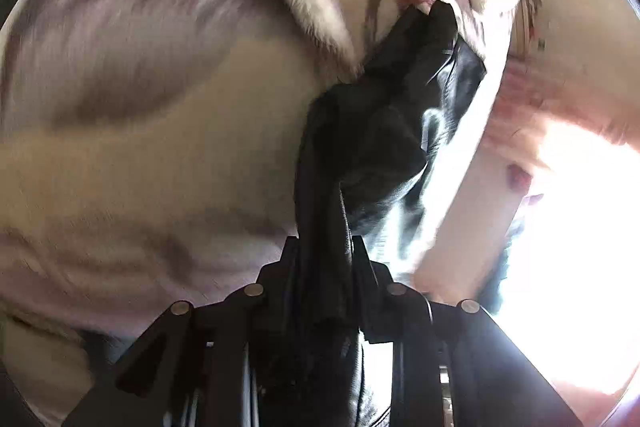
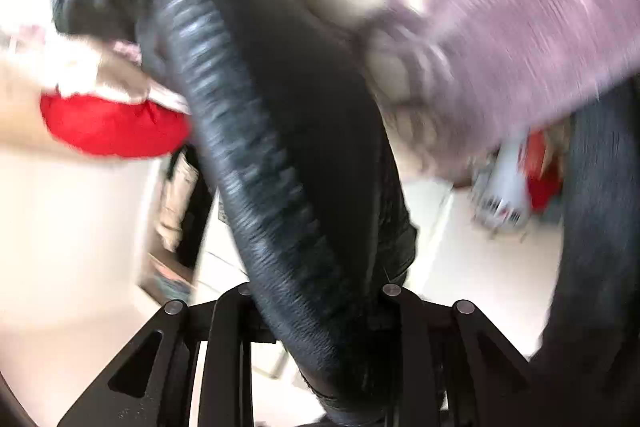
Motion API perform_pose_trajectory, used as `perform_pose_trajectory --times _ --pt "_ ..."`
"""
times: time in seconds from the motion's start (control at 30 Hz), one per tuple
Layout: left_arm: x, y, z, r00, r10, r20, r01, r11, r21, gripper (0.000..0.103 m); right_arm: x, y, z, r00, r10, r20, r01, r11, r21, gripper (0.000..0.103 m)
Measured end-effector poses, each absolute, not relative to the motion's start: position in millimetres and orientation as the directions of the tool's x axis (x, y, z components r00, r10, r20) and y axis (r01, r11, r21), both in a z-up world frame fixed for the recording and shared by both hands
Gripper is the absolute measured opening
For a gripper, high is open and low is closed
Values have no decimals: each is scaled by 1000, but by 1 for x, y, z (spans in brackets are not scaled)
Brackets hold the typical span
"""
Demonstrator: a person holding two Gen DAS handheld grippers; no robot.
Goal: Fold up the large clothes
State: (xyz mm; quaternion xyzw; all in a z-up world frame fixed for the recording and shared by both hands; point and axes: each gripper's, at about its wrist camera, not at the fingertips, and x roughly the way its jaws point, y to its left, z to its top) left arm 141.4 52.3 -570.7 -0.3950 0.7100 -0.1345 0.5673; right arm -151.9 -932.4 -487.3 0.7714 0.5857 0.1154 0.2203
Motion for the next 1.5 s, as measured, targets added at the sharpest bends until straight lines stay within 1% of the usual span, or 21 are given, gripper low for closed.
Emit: perform_pose_trajectory --times 0.03,0.07,0.1,0.13,0.17,0.2,0.23,0.3,0.37,0.47,0.57,0.7,0.8,0.9,0.97,1.03,1.13,1.27,1.37,1.43,1.5 --pt "132 49 -574 -50 -691 -721 -372 683 -629 22 -144 -934 -490 218 968 -124 842 -122 526 29" --pt "129 46 -578 -60 -670 -740 -338 711 -617 22 -142 -938 -492 143 970 -194 832 -12 554 35" --pt "125 44 -582 -64 -655 -753 -315 729 -608 22 -140 -939 -489 76 958 -276 820 98 565 51" --pt "120 43 -587 -61 -646 -761 -300 739 -603 22 -141 -937 -478 7 931 -365 790 218 573 59" --pt "119 40 -590 -59 -638 -768 -296 746 -597 22 -138 -938 -477 -38 908 -417 760 297 579 75" --pt "114 40 -594 -55 -640 -767 -298 743 -599 22 -136 -940 -474 -91 877 -472 718 386 579 84" --pt "107 41 -598 -33 -660 -751 -310 721 -620 22 -135 -942 -469 -164 810 -563 651 518 556 84" --pt "99 46 -603 5 -690 -724 -335 681 -651 26 -123 -953 -461 -196 732 -652 573 626 530 84" --pt "91 48 -608 32 -715 -698 -356 645 -677 36 -113 -965 -451 -189 703 -686 550 655 519 84" --pt "80 45 -603 85 -750 -656 -344 596 -726 61 -101 -984 -465 -142 701 -699 578 632 516 84" --pt "70 35 -589 102 -746 -659 -276 615 -739 64 -88 -999 -461 -114 646 -755 450 711 540 84" --pt "43 46 -594 112 -744 -658 -270 615 -741 64 -78 -954 -427 -134 394 -909 -75 911 406 84" --pt "30 65 -606 219 -777 -590 -355 500 -790 64 -98 -911 -428 -44 122 -992 -519 846 127 84" --pt "24 70 -612 289 -766 -574 -385 456 -802 64 -146 -875 -443 177 -78 -981 -812 552 -190 84" --pt "17 71 -611 332 -759 -560 -401 424 -812 65 -188 -859 -460 404 -99 -909 -874 253 -415 84" --pt "10 76 -612 373 -760 -532 -419 373 -828 65 -228 -851 -480 598 -1 -801 -801 -22 -598 84" --pt "-2 83 -616 425 -763 -487 -450 289 -845 65 -254 -854 -496 714 207 -669 -639 -198 -743 84" --pt "-11 89 -607 459 -747 -481 -463 261 -847 65 -251 -840 -500 729 371 -575 -510 -267 -818 84" --pt "-18 92 -602 471 -728 -499 -472 269 -839 65 -233 -825 -509 715 427 -554 -454 -319 -832 84" --pt "-22 94 -602 475 -722 -503 -474 271 -838 65 -222 -812 -519 691 453 -563 -440 -355 -825 89" --pt "-24 94 -601 490 -717 -496 -475 258 -842 65 -210 -803 -519 664 491 -563 -434 -360 -826 103"
